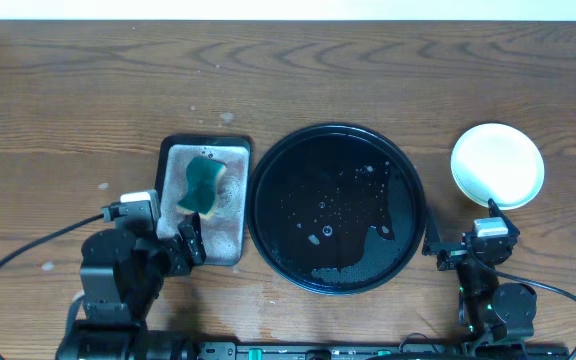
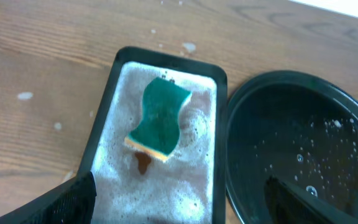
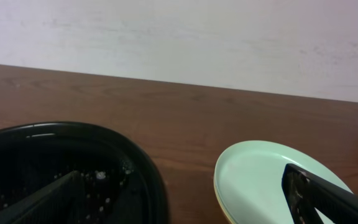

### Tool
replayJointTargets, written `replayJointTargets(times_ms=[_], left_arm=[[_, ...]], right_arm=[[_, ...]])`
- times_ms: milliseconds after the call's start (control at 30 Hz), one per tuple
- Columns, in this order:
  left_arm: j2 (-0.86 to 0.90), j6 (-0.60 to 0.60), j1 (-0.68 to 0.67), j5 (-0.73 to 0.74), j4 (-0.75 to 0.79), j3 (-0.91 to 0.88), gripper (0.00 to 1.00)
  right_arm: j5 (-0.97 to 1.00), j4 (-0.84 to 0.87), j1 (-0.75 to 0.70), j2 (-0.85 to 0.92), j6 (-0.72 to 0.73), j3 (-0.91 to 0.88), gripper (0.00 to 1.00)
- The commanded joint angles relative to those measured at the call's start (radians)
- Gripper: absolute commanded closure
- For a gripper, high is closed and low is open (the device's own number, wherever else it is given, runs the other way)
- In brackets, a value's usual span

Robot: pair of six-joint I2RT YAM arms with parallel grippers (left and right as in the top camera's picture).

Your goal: Clean dirty plates on tray and stack at the side

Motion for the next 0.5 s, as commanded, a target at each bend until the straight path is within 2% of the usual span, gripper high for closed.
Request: replayJointTargets(times_ms=[0, 267, 467], left_arm=[[-0.072, 0.021, 0.016, -0.015, 0.044, -0.077, 0.13], [-0.291, 0.021, 0.030, -0.016, 0.247, -0.335, 0.13], [-0.427, 0.021, 0.030, -0.016, 0.466, -0.525, 0.13]], right_arm=[[0.010, -0.005, 0.010, -0.008, -0.014, -0.002, 0.01], [0.010, -0.005, 0.010, -0.008, -0.014, -0.002, 0.01], [0.010, -0.005, 0.010, -0.008, -0.014, -0.002, 0.01]])
